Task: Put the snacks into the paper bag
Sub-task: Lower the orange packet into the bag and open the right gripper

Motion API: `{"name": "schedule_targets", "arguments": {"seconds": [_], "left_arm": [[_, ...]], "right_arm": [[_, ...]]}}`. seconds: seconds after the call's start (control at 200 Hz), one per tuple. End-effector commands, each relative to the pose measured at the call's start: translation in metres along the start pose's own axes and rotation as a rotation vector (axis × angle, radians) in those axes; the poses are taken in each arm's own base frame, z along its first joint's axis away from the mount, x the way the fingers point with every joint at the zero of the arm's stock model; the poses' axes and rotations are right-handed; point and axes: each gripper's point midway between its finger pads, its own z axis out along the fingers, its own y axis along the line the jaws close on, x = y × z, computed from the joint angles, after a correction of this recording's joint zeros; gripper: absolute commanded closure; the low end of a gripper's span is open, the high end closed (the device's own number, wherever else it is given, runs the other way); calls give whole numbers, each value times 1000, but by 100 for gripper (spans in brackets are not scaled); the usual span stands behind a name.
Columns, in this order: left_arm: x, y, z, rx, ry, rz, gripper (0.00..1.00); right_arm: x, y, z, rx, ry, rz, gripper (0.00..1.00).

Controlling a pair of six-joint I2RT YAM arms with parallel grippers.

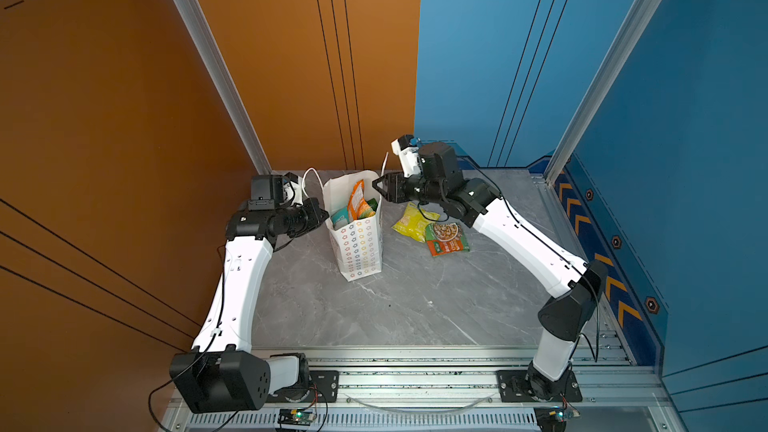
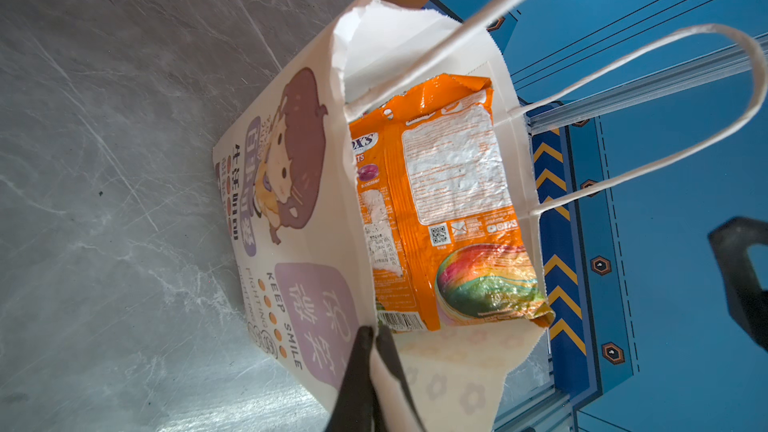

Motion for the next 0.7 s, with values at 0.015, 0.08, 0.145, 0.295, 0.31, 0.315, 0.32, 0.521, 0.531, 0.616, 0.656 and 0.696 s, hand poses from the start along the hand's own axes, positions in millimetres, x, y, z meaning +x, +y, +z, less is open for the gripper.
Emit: {"name": "schedule_targets", "arguments": {"seconds": [0.015, 0.08, 0.145, 0.295, 0.31, 0.315, 0.32, 0.521, 0.531, 0.616, 0.656, 0.696], "left_arm": [[-5, -10, -4, 39, -17, 13, 99], [-5, -10, -5, 39, -18, 13, 99], [-5, -11, -4, 41, -17, 14, 99], [-4, -11, -4, 44, -14, 15, 100], [-4, -11, -4, 43, -14, 15, 99], [-4, -11, -4, 43, -14, 14, 99], [-4, -11, -4, 43, -14, 15, 99], [-4, -11, -4, 43, -13, 16, 99], [-4, -11, -4, 43, -14, 16, 99], [-4, -11, -4, 43, -13, 16, 100], [-4, -12, -4, 45, -13, 17, 99], [-4, -12, -5, 45, -16, 18, 99]], "right_arm": [[22, -10, 9, 145, 91, -157, 59], [27, -7, 16, 160, 110, -194, 61], [32, -7, 25, 174, 135, -219, 63], [35, -10, 44, 196, 164, -250, 65], [43, -15, 53, 205, 186, -250, 65], [44, -16, 55, 206, 188, -251, 65], [45, -16, 56, 207, 190, -251, 64], [60, -35, 91, 241, 243, -257, 65], [60, -36, 92, 243, 243, -256, 65], [65, -42, 102, 251, 254, -252, 64], [64, -44, 104, 251, 253, -249, 64], [64, -44, 105, 250, 253, -245, 64]]}}
